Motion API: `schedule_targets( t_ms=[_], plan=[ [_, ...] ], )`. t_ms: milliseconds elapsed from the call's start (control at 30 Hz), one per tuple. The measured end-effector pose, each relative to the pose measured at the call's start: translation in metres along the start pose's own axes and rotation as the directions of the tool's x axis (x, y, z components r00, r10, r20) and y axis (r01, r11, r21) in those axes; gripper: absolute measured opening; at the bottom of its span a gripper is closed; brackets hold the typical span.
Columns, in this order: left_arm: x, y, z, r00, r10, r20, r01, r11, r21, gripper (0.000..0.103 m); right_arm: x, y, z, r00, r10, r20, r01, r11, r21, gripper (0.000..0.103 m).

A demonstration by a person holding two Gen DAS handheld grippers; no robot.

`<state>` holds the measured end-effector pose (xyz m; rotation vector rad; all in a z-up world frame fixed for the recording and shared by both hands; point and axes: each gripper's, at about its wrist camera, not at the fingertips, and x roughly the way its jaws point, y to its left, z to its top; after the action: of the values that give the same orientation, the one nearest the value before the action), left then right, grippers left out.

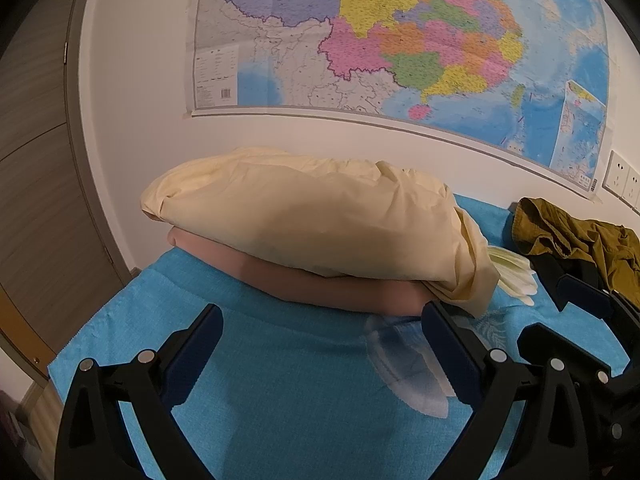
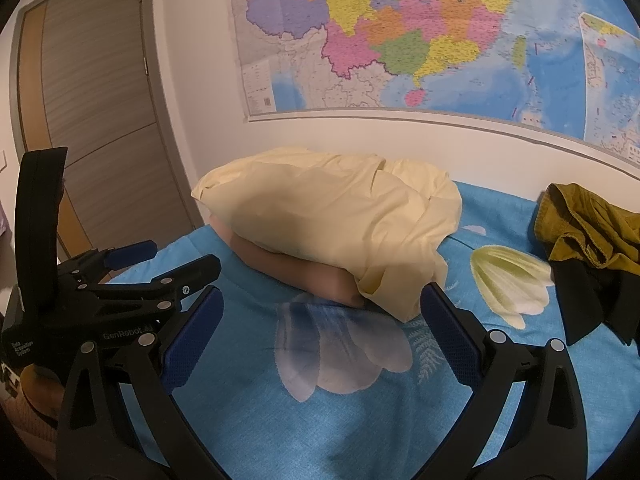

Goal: Fold large clothes

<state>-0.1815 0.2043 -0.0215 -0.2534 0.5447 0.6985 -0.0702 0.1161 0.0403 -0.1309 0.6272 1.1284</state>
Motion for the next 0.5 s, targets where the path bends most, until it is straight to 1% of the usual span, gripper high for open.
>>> schedule_targets(
  t_ms=[500],
  plan=[
    [0.0005, -0.0008, -0.0012, 1.000, -0.002, -0.003, 0.002, 1.000, 0.002, 0.096, -0.0008, -0.0006, 0.0001, 1.000, 0.000, -0.001, 0.000, 1.000, 0.002, 0.097]
  ],
)
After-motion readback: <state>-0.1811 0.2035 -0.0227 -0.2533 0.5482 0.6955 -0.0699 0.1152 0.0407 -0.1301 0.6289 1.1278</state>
